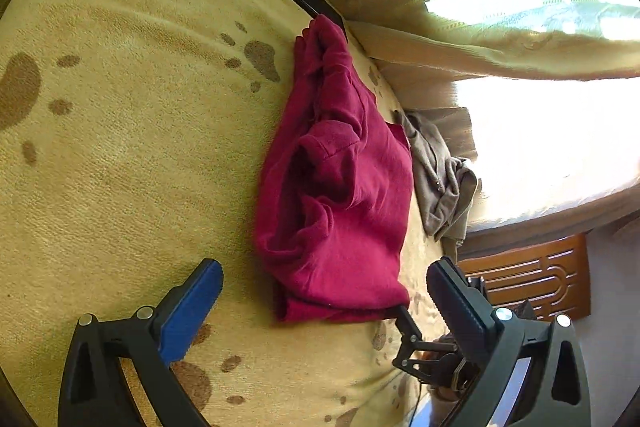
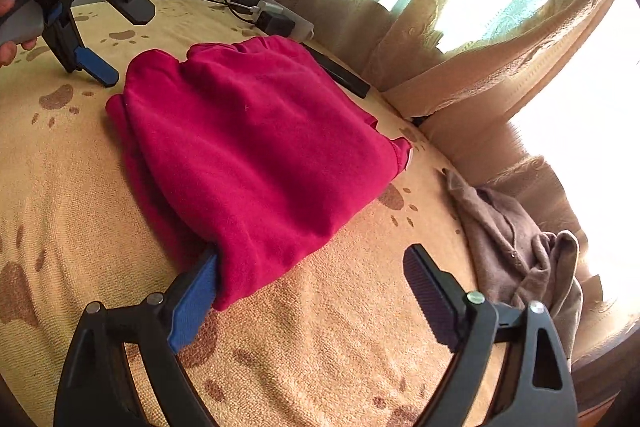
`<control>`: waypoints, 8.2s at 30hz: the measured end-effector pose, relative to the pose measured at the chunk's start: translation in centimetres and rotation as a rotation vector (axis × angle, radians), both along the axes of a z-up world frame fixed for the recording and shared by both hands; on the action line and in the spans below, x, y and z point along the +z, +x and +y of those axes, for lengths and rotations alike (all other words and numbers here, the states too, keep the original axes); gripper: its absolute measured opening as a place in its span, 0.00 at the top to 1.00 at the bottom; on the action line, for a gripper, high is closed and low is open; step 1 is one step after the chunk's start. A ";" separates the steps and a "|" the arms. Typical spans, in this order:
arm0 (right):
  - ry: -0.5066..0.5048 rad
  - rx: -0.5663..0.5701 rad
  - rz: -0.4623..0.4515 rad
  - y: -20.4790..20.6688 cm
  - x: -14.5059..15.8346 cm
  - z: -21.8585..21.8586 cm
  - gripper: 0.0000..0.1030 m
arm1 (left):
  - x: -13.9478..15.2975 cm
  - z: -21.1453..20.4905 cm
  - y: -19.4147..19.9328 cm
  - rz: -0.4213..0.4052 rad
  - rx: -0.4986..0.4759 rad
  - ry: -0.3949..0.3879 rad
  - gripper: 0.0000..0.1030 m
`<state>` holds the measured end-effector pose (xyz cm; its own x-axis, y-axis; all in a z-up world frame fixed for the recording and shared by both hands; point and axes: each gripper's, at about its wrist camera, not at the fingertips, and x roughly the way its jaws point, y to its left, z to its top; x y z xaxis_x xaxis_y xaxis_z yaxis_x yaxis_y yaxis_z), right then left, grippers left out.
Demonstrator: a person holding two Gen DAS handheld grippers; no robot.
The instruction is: Fold clothes
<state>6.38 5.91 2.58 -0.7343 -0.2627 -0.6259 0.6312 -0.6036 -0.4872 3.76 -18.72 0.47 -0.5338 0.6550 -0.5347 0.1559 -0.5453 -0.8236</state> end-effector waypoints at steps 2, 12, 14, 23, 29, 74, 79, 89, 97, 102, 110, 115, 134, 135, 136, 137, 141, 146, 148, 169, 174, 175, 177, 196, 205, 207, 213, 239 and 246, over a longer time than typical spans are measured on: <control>0.004 -0.013 0.035 0.2 0.1 0.1 0.07 | 0.0 0.5 -0.5 -0.005 -0.006 0.027 0.00; 0.006 -0.022 0.063 0.9 -0.1 0.8 0.01 | 0.2 2.3 -1.8 0.017 -0.032 0.024 0.00; 0.004 -0.021 0.064 0.9 -0.1 0.8 0.00 | -0.1 2.3 -1.8 0.007 -0.031 -0.003 0.00; 0.000 -0.009 0.074 1.2 -0.4 0.8 0.00 | -2.1 0.8 -0.4 -0.010 0.038 -0.016 0.80; -0.042 0.074 0.100 2.5 0.3 1.5 0.00 | -0.5 0.8 0.5 0.091 0.063 0.065 0.85; -0.212 0.077 -0.499 -5.0 -0.7 -6.6 0.04 | 2.7 8.0 -12.7 0.118 -0.194 -0.415 0.42; -0.107 0.173 -0.487 -2.3 -1.9 -4.6 0.01 | 2.1 6.4 -12.0 0.156 -0.160 -0.309 0.42; -0.124 0.208 -0.550 -3.5 -0.6 -2.0 0.00 | 4.4 8.6 -4.1 0.210 -0.219 -0.528 0.26; -0.460 -0.061 -0.411 -14.1 6.8 1.3 0.00 | 1.9 15.6 0.2 0.236 -0.433 -0.940 0.21; -0.312 0.020 -0.378 -16.5 6.2 -5.9 0.00 | 1.0 16.0 0.8 0.246 -0.429 -0.956 0.17; -0.140 -0.047 -0.340 -20.5 -0.7 -11.0 0.00 | 0.6 15.5 2.0 0.280 -0.441 -0.964 0.17; -0.103 -0.057 -0.309 -21.2 -1.0 -12.3 0.00 | 1.9 14.3 1.8 0.276 -0.427 -0.887 0.16; -0.215 -0.136 -0.442 -23.2 0.7 -13.5 0.00 | 0.8 13.2 0.8 0.286 -0.351 -0.516 0.15; -0.173 -0.150 -0.446 -23.5 -0.3 -14.2 0.00 | 0.7 13.0 0.9 0.285 -0.345 -0.499 0.15; -0.137 -0.153 -0.447 -23.6 -1.2 -14.7 0.00 | 0.7 12.8 1.1 0.284 -0.339 -0.482 0.15; -0.153 -0.159 -0.446 -23.7 -1.4 -14.6 0.00 | 0.7 12.7 1.2 0.284 -0.336 -0.474 0.15; -0.188 -0.176 -0.511 -24.6 -1.9 -14.1 0.00 | 0.8 12.8 1.3 0.278 -0.337 -0.471 0.15; -0.273 -0.186 -0.465 -23.5 -0.1 -11.7 0.00 | 2.3 11.7 2.2 0.278 -0.283 -0.415 0.15; -0.361 -0.184 -0.447 -22.4 1.9 -9.1 0.00 | 3.3 11.7 2.6 0.320 -0.279 -0.413 0.15; -0.311 0.332 -0.598 -12.6 -1.4 -4.3 0.01 | 2.0 11.6 0.9 0.251 -0.317 -0.381 0.14; -0.142 0.371 -0.394 -9.6 -2.5 -4.9 0.01 | 6.8 9.2 0.0 0.326 -0.246 -0.391 0.14; -0.148 0.361 -0.403 -9.7 -2.5 -4.9 0.01 | 7.7 9.1 -1.1 0.354 -0.235 -0.411 0.14; -0.156 0.317 -0.395 -9.4 -2.1 -4.7 0.01 | 9.1 9.1 -4.0 0.401 -0.224 -0.434 0.14; -0.253 0.498 -0.662 -2.6 -2.5 -1.0 0.00 | 2.1 6.5 -13.1 0.247 -0.146 -0.294 0.14; -0.351 0.450 -0.770 -3.5 -0.8 -0.7 0.00 | 4.0 7.2 -8.2 0.217 -0.171 -0.285 0.14; -0.445 0.469 -0.818 -3.5 0.4 -0.4 0.00 | 3.9 7.8 -6.6 0.221 -0.195 -0.305 0.14; -0.346 0.488 -0.819 -1.1 -0.8 -1.8 0.00 | 3.1 9.0 -3.9 0.203 -0.256 -0.318 0.14; -0.522 0.341 -0.838 -2.1 -1.0 1.9 0.00 | 2.0 3.3 -2.1 0.121 -0.077 -0.123 0.13; -0.828 -0.047 -0.917 -11.9 1.6 6.6 0.00 | 1.6 3.2 -1.6 0.075 -0.051 -0.076 0.13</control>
